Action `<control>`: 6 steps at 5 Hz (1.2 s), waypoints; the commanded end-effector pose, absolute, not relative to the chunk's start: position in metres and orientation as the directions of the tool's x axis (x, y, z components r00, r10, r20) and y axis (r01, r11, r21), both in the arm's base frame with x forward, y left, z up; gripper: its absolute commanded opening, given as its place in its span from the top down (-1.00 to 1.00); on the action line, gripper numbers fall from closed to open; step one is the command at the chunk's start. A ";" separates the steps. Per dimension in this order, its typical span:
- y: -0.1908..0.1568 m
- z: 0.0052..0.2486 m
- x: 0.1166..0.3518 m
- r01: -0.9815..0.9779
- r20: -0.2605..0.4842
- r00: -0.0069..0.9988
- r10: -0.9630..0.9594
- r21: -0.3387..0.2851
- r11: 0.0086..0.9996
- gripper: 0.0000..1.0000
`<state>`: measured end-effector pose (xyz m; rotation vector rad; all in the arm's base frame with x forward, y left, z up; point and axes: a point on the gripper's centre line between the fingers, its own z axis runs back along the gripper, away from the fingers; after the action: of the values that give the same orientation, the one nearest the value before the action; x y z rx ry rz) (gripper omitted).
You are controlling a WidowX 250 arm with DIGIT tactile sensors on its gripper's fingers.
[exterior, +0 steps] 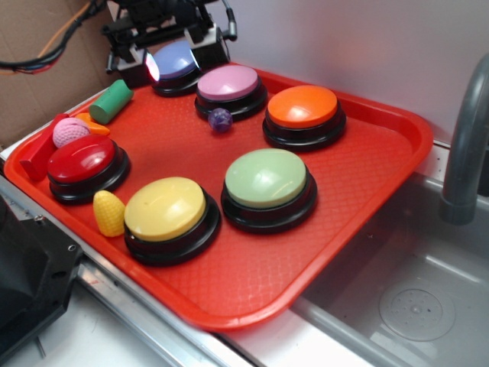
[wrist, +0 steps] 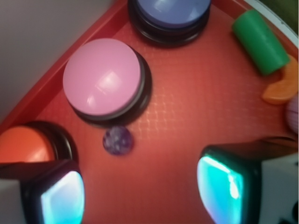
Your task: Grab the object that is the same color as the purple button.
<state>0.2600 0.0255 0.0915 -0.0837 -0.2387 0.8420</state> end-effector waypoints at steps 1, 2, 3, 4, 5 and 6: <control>0.035 0.074 0.273 -0.730 0.140 0.631 0.763 -0.226 0.645 -1.00; 0.038 0.061 0.275 -0.734 0.114 0.628 0.770 -0.242 0.635 -1.00; 0.037 0.051 0.279 -0.722 0.086 0.641 0.762 -0.269 0.638 -1.00; 0.037 0.044 0.281 -0.725 0.076 0.643 0.762 -0.260 0.638 -1.00; 0.033 0.037 0.283 -0.705 0.050 0.666 0.744 -0.283 0.650 -1.00; 0.029 0.032 0.286 -0.696 0.040 0.677 0.735 -0.290 0.657 -1.00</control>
<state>0.2800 0.0207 0.0274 -0.2580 -0.1233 0.8177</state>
